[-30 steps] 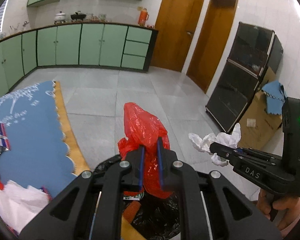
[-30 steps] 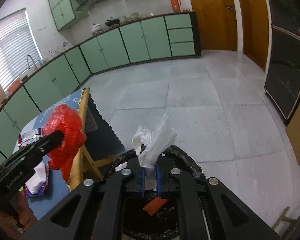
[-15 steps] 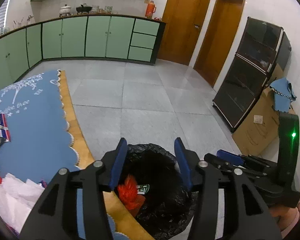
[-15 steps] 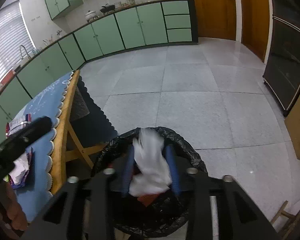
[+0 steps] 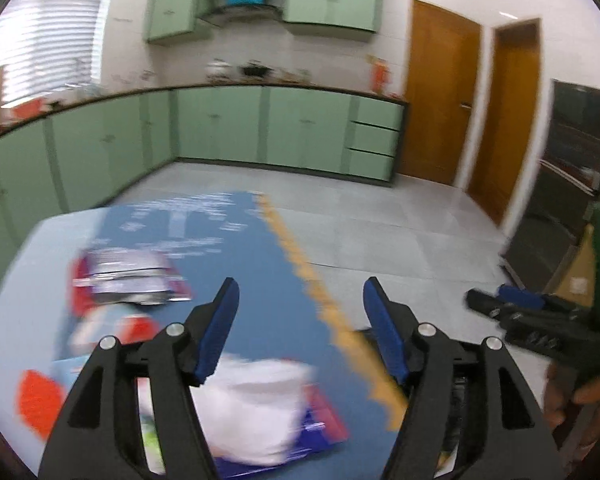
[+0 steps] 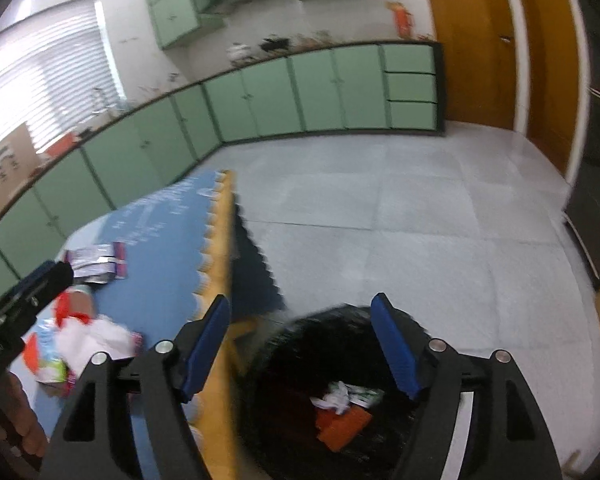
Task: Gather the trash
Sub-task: 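Carry the red bag and tissue to the bin and release both, then grasp the milk carton with the right gripper while the left approaches the orange net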
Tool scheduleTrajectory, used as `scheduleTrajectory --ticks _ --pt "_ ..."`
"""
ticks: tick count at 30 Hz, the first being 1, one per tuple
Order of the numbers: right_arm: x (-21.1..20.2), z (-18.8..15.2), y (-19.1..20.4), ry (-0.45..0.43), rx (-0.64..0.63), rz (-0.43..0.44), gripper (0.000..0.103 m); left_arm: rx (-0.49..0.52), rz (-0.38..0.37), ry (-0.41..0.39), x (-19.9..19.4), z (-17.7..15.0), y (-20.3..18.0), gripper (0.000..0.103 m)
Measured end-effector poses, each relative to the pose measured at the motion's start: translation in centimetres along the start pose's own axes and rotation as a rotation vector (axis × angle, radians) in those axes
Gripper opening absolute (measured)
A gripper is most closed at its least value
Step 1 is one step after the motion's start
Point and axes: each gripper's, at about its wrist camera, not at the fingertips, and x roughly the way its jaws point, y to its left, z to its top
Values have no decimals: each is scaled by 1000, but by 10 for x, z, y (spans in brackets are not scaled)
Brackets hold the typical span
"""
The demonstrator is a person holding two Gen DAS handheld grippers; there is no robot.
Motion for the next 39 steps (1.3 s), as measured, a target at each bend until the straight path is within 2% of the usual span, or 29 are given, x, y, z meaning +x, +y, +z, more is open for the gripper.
scheduleTrajectory --ticks 7,16,20,25,32,39 --pt "16 1 72 2 -94 154 72 -104 256 -8 -42 -20 81 64" --pt "19 -23 166 21 -245 319 72 -202 412 28 -81 -52 147 64" --pt "18 -33 202 30 -310 396 72 -224 439 35 -90 -64 163 64" --pt "26 -48 233 65 -347 449 72 -248 441 69 -90 -76 171 64" --pt "38 -70 256 111 -388 438 68 -273 448 81 -90 -92 180 64" --pt "54 -85 260 157 -395 421 65 -289 462 83 -91 -99 186 64"
